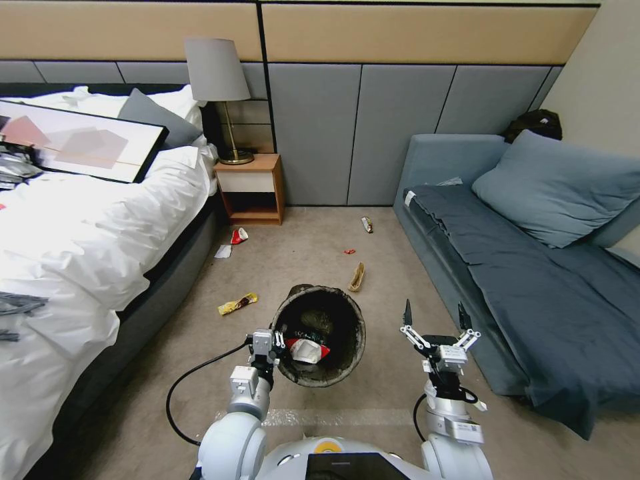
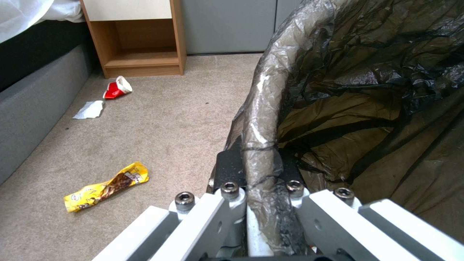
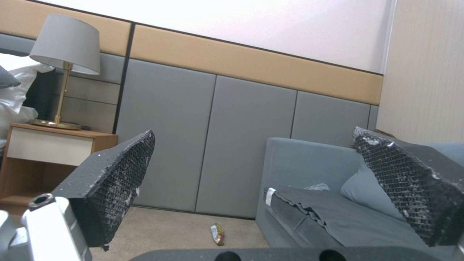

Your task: Pick up the trash bin, then pick up the garbage from the floor and place it into the trash bin.

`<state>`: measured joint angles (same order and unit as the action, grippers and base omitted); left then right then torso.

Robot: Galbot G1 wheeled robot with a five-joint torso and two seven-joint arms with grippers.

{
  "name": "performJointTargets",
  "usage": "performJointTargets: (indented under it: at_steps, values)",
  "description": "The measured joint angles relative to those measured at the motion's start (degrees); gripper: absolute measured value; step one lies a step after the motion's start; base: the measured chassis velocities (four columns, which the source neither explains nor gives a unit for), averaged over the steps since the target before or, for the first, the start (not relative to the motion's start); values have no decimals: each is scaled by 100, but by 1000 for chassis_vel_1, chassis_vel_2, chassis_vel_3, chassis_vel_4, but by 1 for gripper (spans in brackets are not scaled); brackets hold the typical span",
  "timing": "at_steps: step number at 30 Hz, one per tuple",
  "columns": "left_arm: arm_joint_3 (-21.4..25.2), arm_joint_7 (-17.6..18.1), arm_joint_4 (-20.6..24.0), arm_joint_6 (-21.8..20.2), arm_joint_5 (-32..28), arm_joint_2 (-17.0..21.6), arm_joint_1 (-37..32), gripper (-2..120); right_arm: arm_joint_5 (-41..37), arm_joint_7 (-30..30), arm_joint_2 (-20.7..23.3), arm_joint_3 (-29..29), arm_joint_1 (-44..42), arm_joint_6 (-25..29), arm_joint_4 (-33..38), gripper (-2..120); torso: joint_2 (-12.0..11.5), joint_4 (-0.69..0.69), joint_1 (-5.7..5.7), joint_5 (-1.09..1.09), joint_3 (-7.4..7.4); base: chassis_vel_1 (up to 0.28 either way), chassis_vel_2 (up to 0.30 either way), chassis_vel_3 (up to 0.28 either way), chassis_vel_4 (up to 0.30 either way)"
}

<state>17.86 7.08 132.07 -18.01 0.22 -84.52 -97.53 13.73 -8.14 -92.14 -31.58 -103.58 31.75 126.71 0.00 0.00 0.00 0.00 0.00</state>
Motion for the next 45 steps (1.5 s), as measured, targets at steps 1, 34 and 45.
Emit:
performJointTargets:
  at_steps: [1,34,45]
  values:
    - [0,0,0,0,0,0,0,0,-3,7,0,-1,4,2,-6,100,0,0,0,0,0,0,0,0,0]
    - [-1,-1,0,0,0,0,1,0,-35,179,0,-32,33,68,-77,100,0,-1,0,-1,0,-64,62,66,-68]
    - [-2,-2,0,0,0,0,1,0,-30,178,0,-44,47,81,-139,100,0,-2,0,1,0,-205,199,196,-205]
